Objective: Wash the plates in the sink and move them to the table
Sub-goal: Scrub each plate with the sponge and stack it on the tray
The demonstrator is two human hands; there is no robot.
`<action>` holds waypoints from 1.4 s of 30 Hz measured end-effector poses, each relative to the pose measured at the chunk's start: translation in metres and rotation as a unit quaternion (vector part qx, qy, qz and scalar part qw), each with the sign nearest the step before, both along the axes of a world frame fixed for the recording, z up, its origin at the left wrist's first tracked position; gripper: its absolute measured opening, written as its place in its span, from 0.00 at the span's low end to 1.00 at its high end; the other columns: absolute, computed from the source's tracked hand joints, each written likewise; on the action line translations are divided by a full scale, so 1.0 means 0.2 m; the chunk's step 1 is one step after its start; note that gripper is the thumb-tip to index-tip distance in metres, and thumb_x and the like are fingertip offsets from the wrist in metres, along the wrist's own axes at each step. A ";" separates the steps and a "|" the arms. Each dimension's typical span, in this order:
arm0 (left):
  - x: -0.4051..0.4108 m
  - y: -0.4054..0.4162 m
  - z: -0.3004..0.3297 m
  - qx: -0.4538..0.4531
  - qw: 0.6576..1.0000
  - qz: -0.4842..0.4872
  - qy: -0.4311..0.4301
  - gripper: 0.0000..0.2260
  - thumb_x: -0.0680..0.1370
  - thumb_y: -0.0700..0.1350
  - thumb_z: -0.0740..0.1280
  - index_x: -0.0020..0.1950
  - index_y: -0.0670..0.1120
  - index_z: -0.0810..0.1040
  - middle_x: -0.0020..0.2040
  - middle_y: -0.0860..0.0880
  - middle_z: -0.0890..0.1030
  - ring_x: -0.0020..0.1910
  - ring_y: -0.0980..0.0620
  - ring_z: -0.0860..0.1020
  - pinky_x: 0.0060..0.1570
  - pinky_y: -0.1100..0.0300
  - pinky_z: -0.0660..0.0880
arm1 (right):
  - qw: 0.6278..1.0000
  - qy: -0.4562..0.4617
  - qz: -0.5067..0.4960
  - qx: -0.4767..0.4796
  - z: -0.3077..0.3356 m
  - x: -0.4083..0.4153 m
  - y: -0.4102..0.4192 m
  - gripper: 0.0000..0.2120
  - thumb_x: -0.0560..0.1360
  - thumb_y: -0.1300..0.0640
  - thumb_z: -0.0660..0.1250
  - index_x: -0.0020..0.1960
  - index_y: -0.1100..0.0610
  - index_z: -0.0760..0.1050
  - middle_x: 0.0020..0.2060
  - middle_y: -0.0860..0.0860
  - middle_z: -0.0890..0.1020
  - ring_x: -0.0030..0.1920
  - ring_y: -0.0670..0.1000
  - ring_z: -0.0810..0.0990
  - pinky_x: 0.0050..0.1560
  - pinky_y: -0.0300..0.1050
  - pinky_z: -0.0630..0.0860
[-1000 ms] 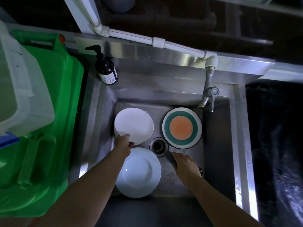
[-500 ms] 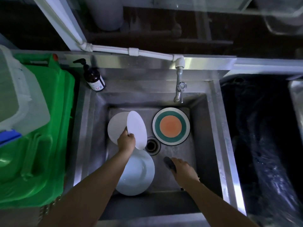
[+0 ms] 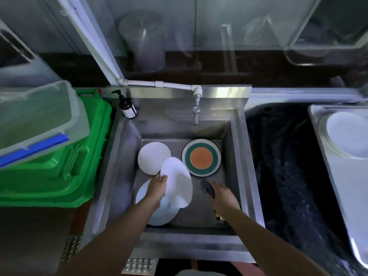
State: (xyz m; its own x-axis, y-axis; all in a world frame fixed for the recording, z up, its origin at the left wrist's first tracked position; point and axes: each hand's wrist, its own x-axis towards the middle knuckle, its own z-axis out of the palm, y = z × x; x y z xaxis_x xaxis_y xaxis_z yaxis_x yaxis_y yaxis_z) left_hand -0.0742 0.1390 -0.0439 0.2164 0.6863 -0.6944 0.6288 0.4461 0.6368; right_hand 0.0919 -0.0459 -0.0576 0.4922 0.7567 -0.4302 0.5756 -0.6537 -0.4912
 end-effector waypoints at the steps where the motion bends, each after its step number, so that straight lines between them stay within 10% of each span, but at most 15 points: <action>1: 0.00 -0.06 0.07 -0.019 0.999 0.034 -0.025 0.16 0.84 0.51 0.58 0.72 0.55 0.72 0.61 0.49 0.78 0.59 0.44 0.76 0.55 0.46 0.79 | 0.999 0.003 -0.015 0.031 0.05 0.01 0.00 0.17 0.80 0.49 0.64 0.68 0.48 0.71 0.56 0.50 0.82 0.53 0.54 0.80 0.49 0.51 0.79; 8: 0.03 -0.29 0.34 0.088 0.991 0.025 -0.096 0.15 0.86 0.54 0.56 0.72 0.62 0.70 0.65 0.54 0.77 0.61 0.48 0.76 0.61 0.47 0.78 | 0.984 0.011 -0.086 0.158 0.44 0.00 0.08 0.18 0.82 0.46 0.64 0.71 0.49 0.71 0.55 0.49 0.81 0.53 0.54 0.80 0.48 0.49 0.78; 16: 0.00 -0.20 0.54 0.287 0.939 -0.150 -0.118 0.17 0.87 0.45 0.58 0.75 0.50 0.73 0.61 0.58 0.77 0.57 0.67 0.72 0.50 0.83 0.63 | 0.970 0.013 -0.150 0.191 0.57 -0.06 0.11 0.23 0.80 0.53 0.68 0.74 0.50 0.70 0.63 0.48 0.79 0.61 0.51 0.78 0.56 0.43 0.75; 24: -0.05 -0.07 0.65 0.341 0.912 -0.172 -0.147 0.16 0.86 0.42 0.61 0.73 0.51 0.76 0.56 0.58 0.79 0.50 0.72 0.73 0.50 0.81 0.67 | 0.961 0.002 -0.165 0.221 0.66 -0.15 0.17 0.19 0.79 0.53 0.68 0.70 0.47 0.73 0.57 0.43 0.80 0.55 0.46 0.78 0.52 0.40 0.73; 29: -0.05 -0.01 0.68 0.329 0.916 -0.164 -0.160 0.16 0.86 0.45 0.60 0.72 0.56 0.77 0.58 0.60 0.80 0.54 0.64 0.76 0.59 0.57 0.79 | 0.949 -0.010 -0.180 0.257 0.71 -0.16 0.19 0.17 0.78 0.56 0.69 0.66 0.45 0.75 0.51 0.35 0.76 0.52 0.40 0.75 0.49 0.30 0.69; 33: -0.04 0.00 0.70 0.363 0.905 -0.164 -0.149 0.16 0.86 0.44 0.60 0.73 0.51 0.76 0.59 0.58 0.79 0.57 0.62 0.74 0.51 0.79 0.65 | 0.942 -0.013 -0.185 0.281 0.74 -0.17 0.21 0.18 0.78 0.56 0.70 0.66 0.46 0.75 0.53 0.38 0.78 0.53 0.41 0.76 0.53 0.36 0.73; 42: 0.01 -0.01 0.75 -0.053 0.944 0.079 -0.315 0.15 0.85 0.59 0.59 0.64 0.54 0.78 0.56 0.49 0.85 0.56 0.44 0.82 0.57 0.41 0.77 | 0.914 -0.105 -0.139 0.367 0.82 -0.26 0.33 0.21 0.77 0.55 0.70 0.69 0.50 0.74 0.63 0.44 0.78 0.62 0.50 0.75 0.60 0.45 0.72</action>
